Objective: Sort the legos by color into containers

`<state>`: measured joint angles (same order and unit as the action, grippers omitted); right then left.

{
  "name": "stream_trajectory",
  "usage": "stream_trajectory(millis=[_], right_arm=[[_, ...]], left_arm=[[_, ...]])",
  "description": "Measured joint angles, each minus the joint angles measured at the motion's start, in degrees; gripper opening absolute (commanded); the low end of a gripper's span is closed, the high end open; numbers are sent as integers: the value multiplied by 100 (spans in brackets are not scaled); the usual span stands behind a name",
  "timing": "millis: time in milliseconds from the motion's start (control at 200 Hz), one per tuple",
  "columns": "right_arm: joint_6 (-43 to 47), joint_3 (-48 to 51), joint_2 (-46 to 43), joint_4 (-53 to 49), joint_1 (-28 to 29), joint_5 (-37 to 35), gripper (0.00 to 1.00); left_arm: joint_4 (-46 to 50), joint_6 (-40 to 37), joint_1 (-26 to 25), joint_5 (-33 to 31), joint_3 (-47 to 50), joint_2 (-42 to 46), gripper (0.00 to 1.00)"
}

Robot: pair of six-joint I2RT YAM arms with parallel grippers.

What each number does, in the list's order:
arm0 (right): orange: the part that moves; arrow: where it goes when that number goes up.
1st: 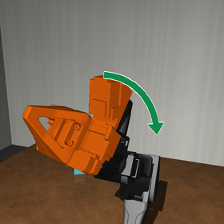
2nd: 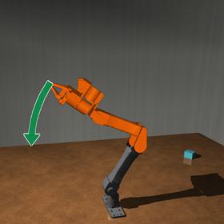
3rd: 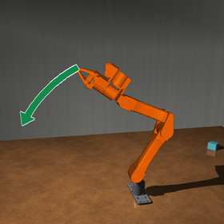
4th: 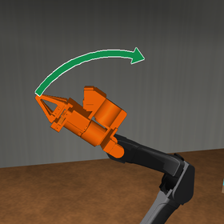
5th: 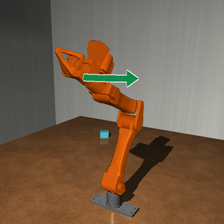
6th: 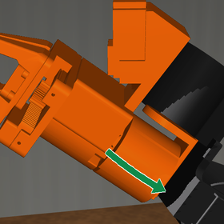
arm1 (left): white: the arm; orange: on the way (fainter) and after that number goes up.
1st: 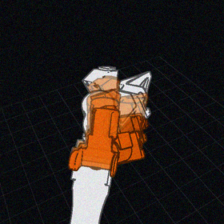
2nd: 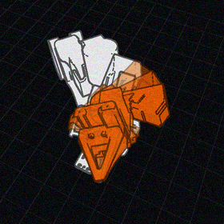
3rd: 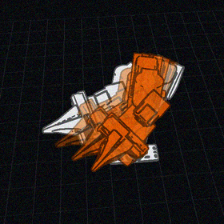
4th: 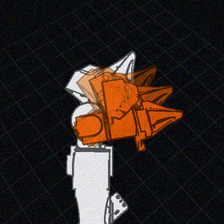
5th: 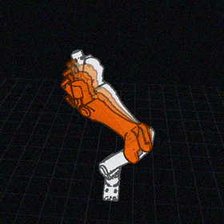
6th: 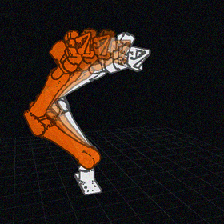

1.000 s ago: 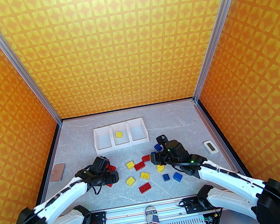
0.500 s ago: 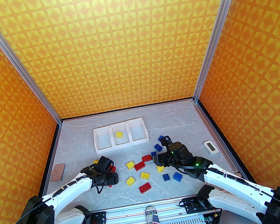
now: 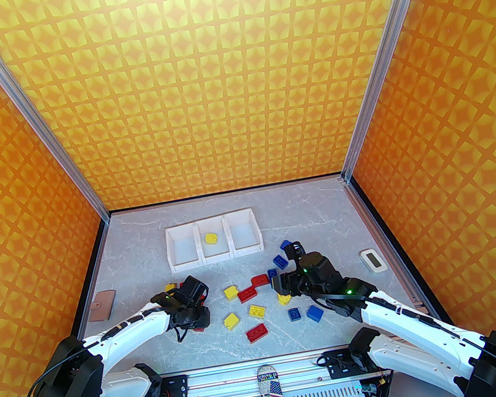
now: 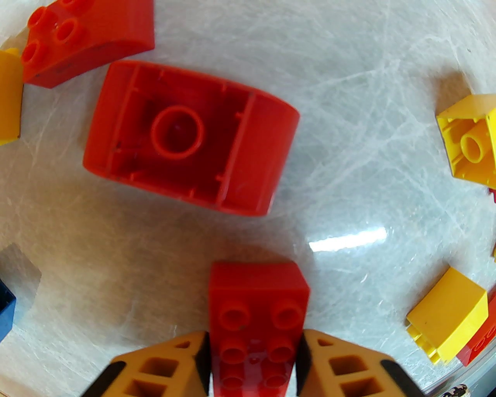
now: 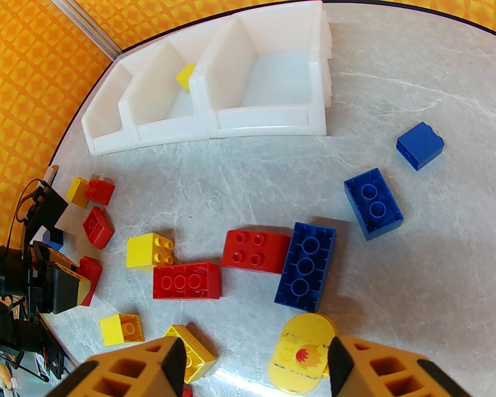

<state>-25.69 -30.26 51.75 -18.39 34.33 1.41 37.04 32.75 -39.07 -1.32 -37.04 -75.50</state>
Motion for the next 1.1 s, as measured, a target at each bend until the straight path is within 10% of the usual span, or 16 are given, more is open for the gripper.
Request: stream_trajectory(millis=[580,1100], right_arm=[[66,-13,-2,-74,0,-162,66],[87,-11,-758,-592,0,-411,67]], left_arm=[[466,-380,184,-448,-1606,514,39],[-260,-1294,2009,-645,-3882,-2079,41]])
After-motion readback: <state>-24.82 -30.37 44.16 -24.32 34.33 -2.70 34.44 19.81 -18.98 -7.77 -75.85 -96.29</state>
